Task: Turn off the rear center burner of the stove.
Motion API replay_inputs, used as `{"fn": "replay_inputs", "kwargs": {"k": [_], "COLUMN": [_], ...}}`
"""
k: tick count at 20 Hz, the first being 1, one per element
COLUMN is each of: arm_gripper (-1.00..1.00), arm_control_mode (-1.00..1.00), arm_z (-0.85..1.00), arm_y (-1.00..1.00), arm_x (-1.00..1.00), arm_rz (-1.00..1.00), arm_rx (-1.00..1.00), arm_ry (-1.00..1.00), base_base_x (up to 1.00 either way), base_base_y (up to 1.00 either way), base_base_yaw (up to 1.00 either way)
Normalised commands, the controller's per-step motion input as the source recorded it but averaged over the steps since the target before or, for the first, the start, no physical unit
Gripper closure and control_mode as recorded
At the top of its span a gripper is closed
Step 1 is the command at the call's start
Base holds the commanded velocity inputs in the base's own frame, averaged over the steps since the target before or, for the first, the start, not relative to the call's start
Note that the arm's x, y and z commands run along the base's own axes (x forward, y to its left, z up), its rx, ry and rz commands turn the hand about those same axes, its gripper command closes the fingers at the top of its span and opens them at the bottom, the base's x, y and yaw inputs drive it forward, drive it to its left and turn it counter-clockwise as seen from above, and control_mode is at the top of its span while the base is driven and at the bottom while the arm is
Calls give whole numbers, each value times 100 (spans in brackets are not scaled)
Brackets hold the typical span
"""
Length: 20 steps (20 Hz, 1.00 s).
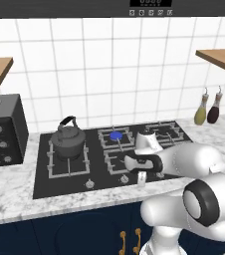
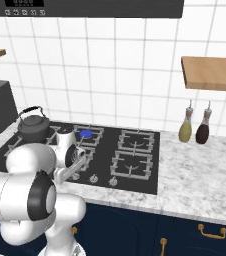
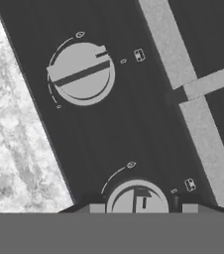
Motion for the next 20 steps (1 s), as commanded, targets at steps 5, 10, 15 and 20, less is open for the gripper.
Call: {"fn": "replay_inputs", "kwargs": {"k": [5,10,15,20], "arm_gripper": [100,100,100,100], "arm_control_mode": [-100,-100,-100,-100], "arm_z": [0,0,0,0], "arm_y": [0,0,0,0], "arm_x": [0,0,0,0], "arm_rz": [-37,-37,-37,-36], "arm_rx": [0,0,0,0], "arm_ry": [2,0,0,0], "base_base_x": [0,0,0,0], "base_base_y": [0,0,0,0], "base_base_yaw": [0,0,0,0]}}
